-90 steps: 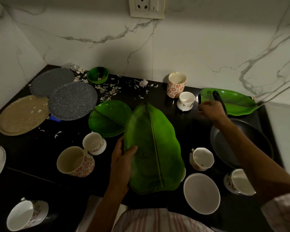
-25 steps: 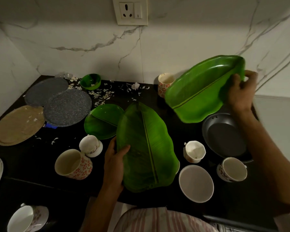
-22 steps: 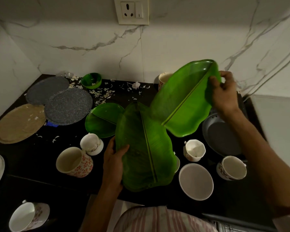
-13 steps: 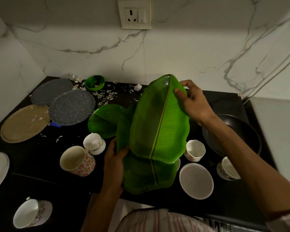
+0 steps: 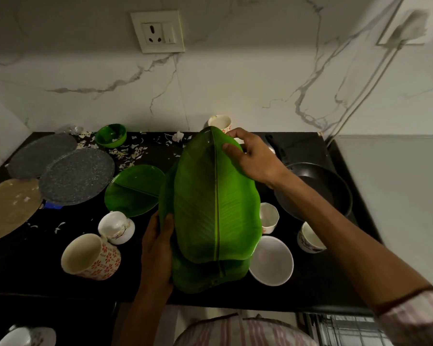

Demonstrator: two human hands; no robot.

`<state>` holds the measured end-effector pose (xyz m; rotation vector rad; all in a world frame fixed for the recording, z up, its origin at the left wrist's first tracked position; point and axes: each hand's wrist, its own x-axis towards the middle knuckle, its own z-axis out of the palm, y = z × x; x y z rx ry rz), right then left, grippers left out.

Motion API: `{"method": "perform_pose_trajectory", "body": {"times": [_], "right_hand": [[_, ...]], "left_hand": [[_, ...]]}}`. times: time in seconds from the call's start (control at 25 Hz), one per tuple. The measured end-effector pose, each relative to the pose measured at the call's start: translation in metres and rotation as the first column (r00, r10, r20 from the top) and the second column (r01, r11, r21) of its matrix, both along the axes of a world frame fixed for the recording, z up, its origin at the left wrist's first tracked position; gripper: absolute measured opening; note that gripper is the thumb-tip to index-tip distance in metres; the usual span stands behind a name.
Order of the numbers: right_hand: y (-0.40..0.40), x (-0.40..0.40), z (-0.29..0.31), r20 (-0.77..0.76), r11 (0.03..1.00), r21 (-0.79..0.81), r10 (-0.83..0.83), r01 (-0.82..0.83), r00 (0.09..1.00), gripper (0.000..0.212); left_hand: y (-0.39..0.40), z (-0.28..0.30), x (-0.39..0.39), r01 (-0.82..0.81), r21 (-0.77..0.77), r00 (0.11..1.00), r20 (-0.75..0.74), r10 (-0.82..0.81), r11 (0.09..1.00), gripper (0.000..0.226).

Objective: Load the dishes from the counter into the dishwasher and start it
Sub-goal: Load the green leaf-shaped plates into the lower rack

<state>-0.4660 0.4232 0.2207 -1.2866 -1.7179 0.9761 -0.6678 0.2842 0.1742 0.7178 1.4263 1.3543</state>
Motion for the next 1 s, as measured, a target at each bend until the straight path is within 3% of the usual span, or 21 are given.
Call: {"method": "perform_pose_trajectory", "body": {"times": [0.32, 0.52, 0.88, 1.0], "right_hand": [[-0.011, 0.019, -0.006, 0.022, 0.998, 0.041, -0.045, 0.044, 0.999, 0.008], [-0.017, 0.032, -0.009, 0.066, 0.988, 0.053, -0.151, 0.147, 0.986, 0.016], [-0.040, 0.059, -0.010, 0.093, 0.962, 0.086, -0.266, 0.259, 0.959, 0.022], [-0.049, 0.068, -0.014, 0.113, 0.964, 0.061, -0.266, 0.261, 0.957, 0.025]], "left_hand": [[0.001, 0.002, 0.022, 0.061, 0.011, 0.997, -0.054, -0.061, 0.998, 0.019], [0.002, 0.006, 0.039, 0.083, 0.015, 0.995, -0.063, -0.082, 0.996, 0.019], [0.000, 0.004, 0.075, 0.162, 0.011, 0.987, 0.011, -0.163, 0.987, 0.045], [-0.001, 0.005, 0.090, 0.202, 0.010, 0.979, 0.035, -0.202, 0.979, 0.029]]}}
